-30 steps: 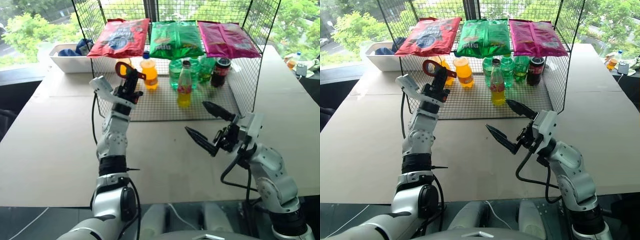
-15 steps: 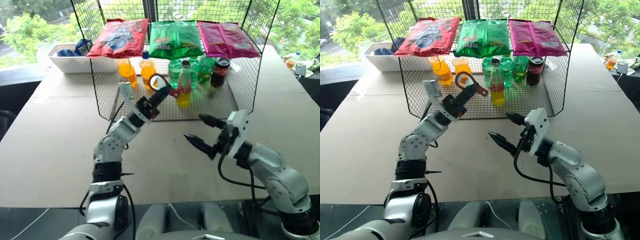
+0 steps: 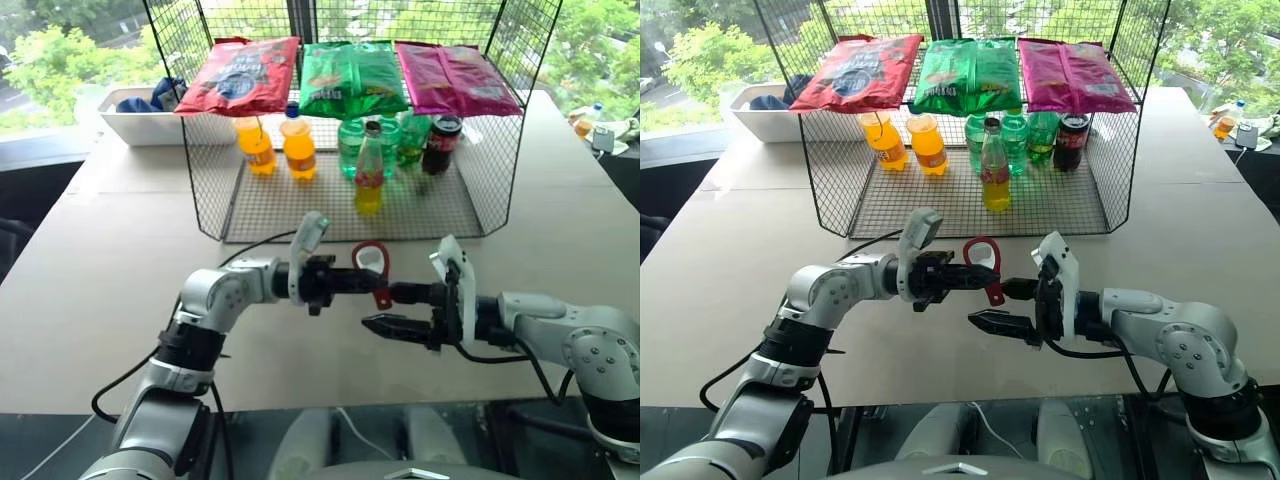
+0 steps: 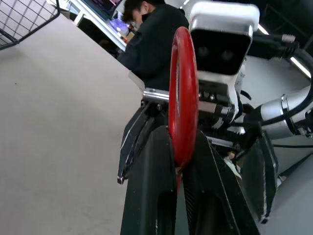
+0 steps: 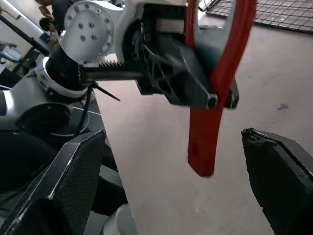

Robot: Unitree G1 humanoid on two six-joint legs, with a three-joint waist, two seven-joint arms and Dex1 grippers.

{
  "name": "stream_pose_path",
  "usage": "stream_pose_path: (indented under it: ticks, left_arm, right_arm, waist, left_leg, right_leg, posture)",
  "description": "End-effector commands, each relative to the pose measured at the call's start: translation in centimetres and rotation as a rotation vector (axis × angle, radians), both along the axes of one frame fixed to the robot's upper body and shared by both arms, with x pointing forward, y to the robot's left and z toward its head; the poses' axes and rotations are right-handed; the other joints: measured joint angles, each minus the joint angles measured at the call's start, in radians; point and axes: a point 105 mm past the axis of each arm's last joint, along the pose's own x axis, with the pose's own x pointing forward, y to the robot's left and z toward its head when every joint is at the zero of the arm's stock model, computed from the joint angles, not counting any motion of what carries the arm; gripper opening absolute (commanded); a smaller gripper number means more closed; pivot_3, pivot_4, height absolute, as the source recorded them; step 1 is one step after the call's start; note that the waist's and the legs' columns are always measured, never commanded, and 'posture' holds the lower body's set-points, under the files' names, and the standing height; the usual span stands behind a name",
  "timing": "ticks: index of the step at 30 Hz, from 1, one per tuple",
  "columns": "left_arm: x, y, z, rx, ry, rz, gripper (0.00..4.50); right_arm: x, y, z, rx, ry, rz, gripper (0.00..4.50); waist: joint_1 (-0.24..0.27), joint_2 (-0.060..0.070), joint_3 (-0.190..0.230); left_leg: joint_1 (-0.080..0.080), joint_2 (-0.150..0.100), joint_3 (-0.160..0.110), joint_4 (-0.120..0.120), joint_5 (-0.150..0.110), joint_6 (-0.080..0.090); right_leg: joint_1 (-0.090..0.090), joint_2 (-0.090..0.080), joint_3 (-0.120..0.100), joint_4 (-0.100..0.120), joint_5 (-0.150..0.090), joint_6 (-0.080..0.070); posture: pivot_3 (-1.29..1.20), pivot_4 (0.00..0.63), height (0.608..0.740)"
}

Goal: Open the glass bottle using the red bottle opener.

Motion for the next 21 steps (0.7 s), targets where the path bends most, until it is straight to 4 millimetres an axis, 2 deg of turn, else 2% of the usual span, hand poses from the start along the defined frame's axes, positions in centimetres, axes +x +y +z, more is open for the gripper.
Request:
stream_pose_path:
  ticks: [1, 2, 3, 4, 10, 12, 21]
  left_arm:
    - [-0.4, -0.6, 0.8, -0.032, -0.048, -0.028, 0.05]
    - [-0.4, -0.7, 0.8, -0.036, -0.050, -0.028, 0.05]
    - [-0.4, -0.8, 0.9, -0.040, -0.052, -0.027, 0.00]
    - [-0.4, -0.8, 0.9, -0.044, -0.052, -0.025, 0.00]
    - [-0.5, -0.9, 1.0, -0.057, -0.054, -0.020, 0.00]
    - [-0.5, -1.0, 1.0, -0.064, -0.054, -0.015, 0.00]
    - [-0.3, -1.1, 1.4, -0.092, -0.052, 0.006, 0.00]
  right_arm:
    - [-0.6, 0.8, 0.8, 0.031, 0.012, 0.044, 4.50]
    - [-0.7, 1.0, 0.8, 0.029, 0.020, 0.057, 4.50]
    - [-0.9, 1.2, 0.8, 0.027, 0.026, 0.066, 3.96]
    - [-1.0, 1.3, 0.7, 0.024, 0.030, 0.074, 3.71]
    - [-1.2, 1.5, 0.6, 0.007, 0.043, 0.090, 0.84]
    - [-1.4, 1.4, 0.4, -0.017, 0.043, 0.101, 0.04]
    - [-1.8, 1.5, -0.3, -0.046, 0.068, 0.121, 0.04]
  waist:
    - [0.000, 0.000, 0.000]
    - [-0.001, 0.000, 0.000]
    - [-0.001, 0.000, 0.000]
    - [-0.001, 0.000, 0.000]
    - [0.000, 0.000, 0.000]
    - [-0.001, 0.000, 0.000]
    - [-0.001, 0.000, 0.000]
  left_leg:
    - [0.000, 0.000, 0.000, 0.000, 0.000, 0.000]
    - [0.000, 0.000, 0.000, 0.000, 0.000, 0.000]
    - [0.000, 0.000, 0.000, 0.000, 0.000, 0.000]
    - [0.000, 0.000, 0.000, 0.000, 0.000, 0.000]
    - [0.000, 0.000, 0.000, 0.000, 0.000, 0.000]
    - [0.000, 0.000, 0.000, 0.000, 0.000, 0.000]
    - [0.000, 0.000, 0.000, 0.000, 0.000, 0.000]
  right_leg:
    - [0.000, 0.000, 0.000, 0.000, 0.000, 0.000]
    - [0.000, 0.000, 0.000, -0.001, 0.000, 0.000]
    - [0.000, 0.000, 0.000, -0.001, 0.000, 0.000]
    - [0.000, 0.000, 0.000, -0.001, 0.000, 0.000]
    - [0.000, 0.000, 0.000, 0.000, 0.000, 0.000]
    - [0.000, 0.000, 0.000, 0.000, 0.000, 0.000]
    - [0.000, 0.000, 0.000, -0.001, 0.000, 0.000]
  posture:
    - [0.00, 0.150, 0.740]
    - [0.00, 0.150, 0.740]
    - [0.00, 0.150, 0.740]
    - [0.00, 0.150, 0.740]
    - [0.00, 0.150, 0.740]
    - [0.00, 0.150, 0.740]
    - [0.00, 0.150, 0.740]
